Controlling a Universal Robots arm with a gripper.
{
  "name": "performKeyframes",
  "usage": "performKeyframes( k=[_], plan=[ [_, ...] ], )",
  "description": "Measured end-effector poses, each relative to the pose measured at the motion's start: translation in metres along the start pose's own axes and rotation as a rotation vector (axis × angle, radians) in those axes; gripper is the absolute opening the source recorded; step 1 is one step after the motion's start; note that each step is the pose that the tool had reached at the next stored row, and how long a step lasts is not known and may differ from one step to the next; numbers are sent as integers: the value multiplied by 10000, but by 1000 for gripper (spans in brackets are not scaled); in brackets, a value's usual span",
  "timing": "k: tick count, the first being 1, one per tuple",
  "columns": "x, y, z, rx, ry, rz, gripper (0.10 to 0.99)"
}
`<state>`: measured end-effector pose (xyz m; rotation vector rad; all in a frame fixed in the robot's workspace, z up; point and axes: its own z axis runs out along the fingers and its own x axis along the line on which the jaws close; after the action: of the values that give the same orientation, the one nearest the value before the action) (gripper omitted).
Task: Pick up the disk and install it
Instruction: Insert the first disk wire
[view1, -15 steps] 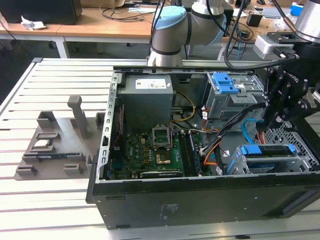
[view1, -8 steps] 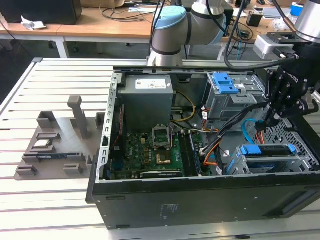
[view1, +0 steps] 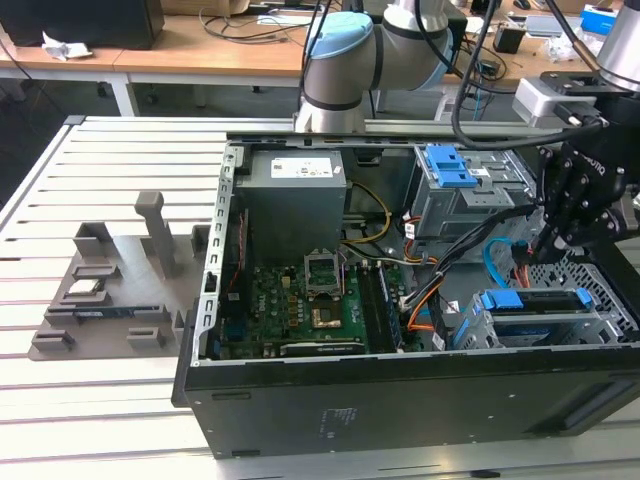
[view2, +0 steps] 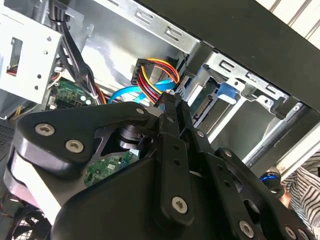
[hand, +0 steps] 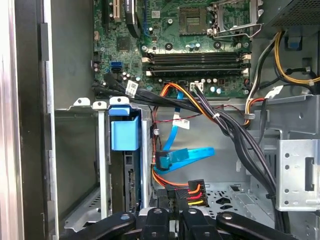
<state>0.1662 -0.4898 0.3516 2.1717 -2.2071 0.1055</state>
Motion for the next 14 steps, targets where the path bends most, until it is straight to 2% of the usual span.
performKeyframes(
  k=[6, 14],
  plan=[
    [110, -2, 13, 1, 62, -1, 169],
    [200, -14, 62, 0, 63, -2, 169]
  ],
)
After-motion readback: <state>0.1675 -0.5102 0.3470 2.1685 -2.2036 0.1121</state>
